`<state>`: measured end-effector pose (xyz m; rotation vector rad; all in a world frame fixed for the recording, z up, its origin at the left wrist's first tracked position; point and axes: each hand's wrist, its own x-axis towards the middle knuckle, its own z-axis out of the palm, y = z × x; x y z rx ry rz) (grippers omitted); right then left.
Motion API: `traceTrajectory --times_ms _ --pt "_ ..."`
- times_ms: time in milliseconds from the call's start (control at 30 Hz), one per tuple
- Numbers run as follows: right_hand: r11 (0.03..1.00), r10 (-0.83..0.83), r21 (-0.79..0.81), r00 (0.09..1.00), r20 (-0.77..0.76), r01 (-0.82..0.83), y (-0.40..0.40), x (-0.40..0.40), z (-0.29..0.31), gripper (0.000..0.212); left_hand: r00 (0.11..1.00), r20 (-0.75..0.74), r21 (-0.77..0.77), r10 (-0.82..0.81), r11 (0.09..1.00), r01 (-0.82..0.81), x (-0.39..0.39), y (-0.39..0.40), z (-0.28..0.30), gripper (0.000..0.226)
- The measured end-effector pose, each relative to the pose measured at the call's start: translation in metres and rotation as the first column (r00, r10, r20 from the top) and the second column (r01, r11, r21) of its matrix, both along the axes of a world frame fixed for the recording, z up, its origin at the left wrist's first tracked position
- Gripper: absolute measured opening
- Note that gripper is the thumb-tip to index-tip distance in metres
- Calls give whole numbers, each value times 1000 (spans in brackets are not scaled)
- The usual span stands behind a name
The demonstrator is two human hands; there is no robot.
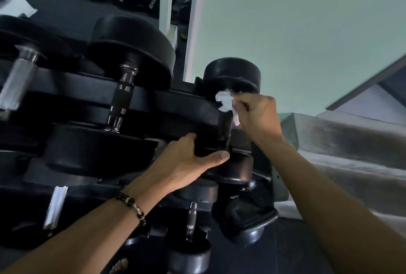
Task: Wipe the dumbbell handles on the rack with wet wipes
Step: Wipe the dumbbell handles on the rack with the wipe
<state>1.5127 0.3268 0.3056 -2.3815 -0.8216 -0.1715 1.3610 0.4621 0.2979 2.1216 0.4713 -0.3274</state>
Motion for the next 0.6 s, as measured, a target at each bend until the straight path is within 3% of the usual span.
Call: traceTrajectory --times_ms 100,200,267,367,500,600 --pt "997 31 -63 999 -22 -33 -3 -14 -6 26 1000 -8 -15 9 1000 -9 -2 -1 -3 101" --pt "987 81 -107 954 -288 -116 -26 -37 -1 29 1000 6 -59 26 998 -25 -3 0 -5 89" --pt "992 83 -52 912 -402 -113 -31 -37 0 24 1000 9 -71 30 997 -29 -3 1 -6 85" --pt "991 -50 90 903 -428 97 -16 -27 0 13 999 22 -75 34 997 -33 -2 0 -7 84" --pt "882 -250 254 852 -460 396 3 -19 -9 19 999 13 -66 50 997 -49 -3 -1 -6 106" --pt "869 -291 190 781 -552 457 4 -22 -3 22 998 27 -78 53 996 -51 -3 -2 -5 86"
